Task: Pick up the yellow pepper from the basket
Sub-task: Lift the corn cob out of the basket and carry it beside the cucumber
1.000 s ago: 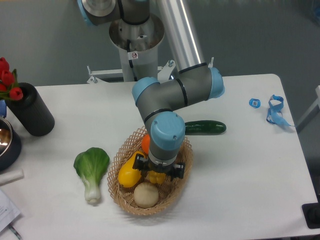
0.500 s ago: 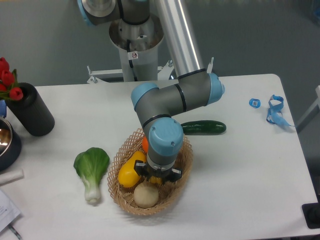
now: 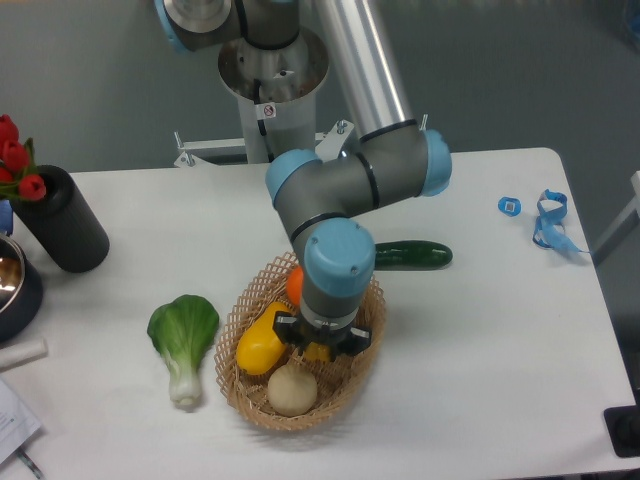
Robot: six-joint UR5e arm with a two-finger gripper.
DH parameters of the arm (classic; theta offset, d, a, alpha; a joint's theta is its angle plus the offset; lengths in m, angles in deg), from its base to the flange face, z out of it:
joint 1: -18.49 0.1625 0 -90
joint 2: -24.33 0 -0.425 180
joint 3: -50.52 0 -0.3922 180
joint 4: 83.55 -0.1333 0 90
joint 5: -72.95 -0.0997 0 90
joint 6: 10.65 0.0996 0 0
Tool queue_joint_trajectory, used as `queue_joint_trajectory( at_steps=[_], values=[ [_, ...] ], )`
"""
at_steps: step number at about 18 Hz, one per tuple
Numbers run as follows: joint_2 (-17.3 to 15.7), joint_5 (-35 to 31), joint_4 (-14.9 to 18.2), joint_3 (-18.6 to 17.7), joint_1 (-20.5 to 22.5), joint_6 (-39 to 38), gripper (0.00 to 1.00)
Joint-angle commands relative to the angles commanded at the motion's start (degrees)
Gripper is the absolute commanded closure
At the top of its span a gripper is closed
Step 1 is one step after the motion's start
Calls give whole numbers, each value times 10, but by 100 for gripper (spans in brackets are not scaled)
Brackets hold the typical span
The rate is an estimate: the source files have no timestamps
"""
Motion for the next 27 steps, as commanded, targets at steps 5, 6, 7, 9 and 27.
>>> queue_joint_trajectory(
  at_steps=[5, 6, 7, 9, 27],
  values=[
    [-17, 8, 0, 9, 56, 12, 94],
    [-18, 8, 1, 10, 66, 23, 93],
    [-22, 7, 1, 11, 76, 34, 93],
    [-24, 5, 2, 12, 96, 54, 93],
    [-36, -28, 2, 11, 224, 375, 89]
  ],
)
